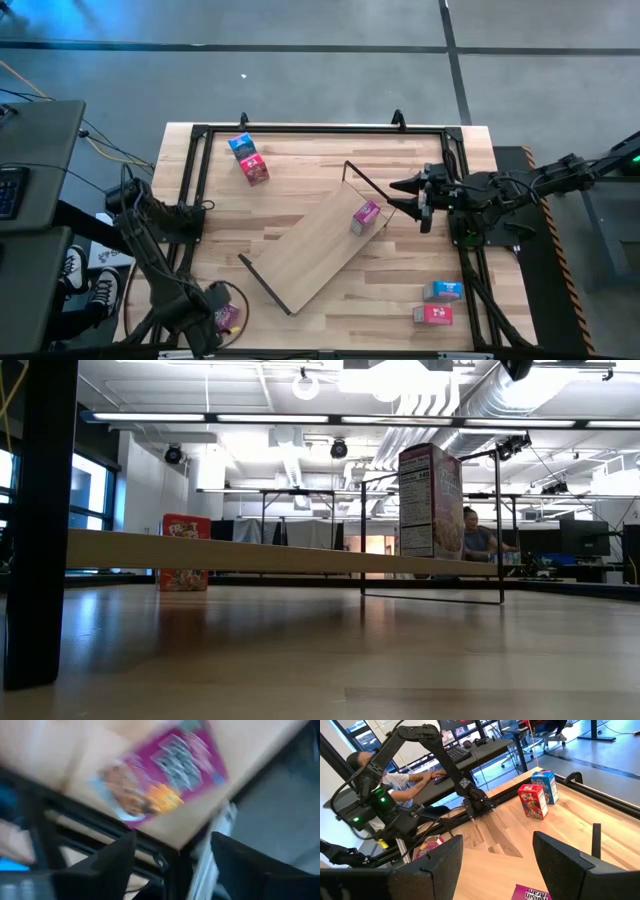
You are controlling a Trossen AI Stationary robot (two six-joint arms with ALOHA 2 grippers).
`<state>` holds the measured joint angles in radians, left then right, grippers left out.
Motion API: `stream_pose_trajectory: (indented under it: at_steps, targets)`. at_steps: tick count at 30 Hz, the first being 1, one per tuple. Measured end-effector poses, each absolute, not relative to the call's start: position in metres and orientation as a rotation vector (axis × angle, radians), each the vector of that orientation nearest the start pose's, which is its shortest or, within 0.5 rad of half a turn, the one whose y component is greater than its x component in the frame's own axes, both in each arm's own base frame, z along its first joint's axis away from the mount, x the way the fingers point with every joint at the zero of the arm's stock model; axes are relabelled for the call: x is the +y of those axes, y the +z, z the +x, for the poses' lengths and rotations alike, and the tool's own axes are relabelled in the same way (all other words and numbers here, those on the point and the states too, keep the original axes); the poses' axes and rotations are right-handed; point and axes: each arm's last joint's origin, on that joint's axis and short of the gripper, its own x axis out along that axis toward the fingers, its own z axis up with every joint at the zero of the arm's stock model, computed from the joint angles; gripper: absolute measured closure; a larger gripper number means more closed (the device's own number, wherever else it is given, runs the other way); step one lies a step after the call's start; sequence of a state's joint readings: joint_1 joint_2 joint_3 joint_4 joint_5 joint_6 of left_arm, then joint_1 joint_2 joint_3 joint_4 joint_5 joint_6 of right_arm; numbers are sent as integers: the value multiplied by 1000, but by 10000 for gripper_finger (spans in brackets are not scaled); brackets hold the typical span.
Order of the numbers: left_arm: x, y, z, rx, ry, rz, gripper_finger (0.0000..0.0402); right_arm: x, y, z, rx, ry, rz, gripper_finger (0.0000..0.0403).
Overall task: Stack cereal on shelf
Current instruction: Put the purple cereal box on the shelf aligned with the other purple cereal box
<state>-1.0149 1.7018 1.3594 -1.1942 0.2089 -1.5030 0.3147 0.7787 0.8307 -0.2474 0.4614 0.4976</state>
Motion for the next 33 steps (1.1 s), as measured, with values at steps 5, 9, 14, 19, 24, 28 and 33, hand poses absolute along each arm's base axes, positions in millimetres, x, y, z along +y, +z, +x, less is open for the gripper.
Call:
stream_pose_trajectory:
  at_steps: [5, 9, 14, 19, 24, 28, 33]
  targets:
    - [-275, 228, 163, 1739, 219, -383, 336, 39, 342, 161, 151, -190, 417, 169]
    - [-274, 212, 160, 1619, 330, -351, 387, 39, 342, 161, 151, -190, 417, 169]
    - [-276, 197, 151, 1596, 352, -392, 399, 39, 342, 161, 152, -190, 415, 169]
    - [-278, 181, 144, 1586, 377, -459, 401, 39, 341, 161, 166, -195, 408, 169]
    - [-272, 172, 141, 1589, 433, -488, 401, 38, 339, 161, 175, -225, 399, 169]
    - [-257, 170, 138, 1582, 555, -384, 401, 38, 339, 160, 175, -236, 395, 169]
    - [-236, 162, 140, 1575, 603, -290, 401, 37, 339, 160, 174, -252, 387, 169]
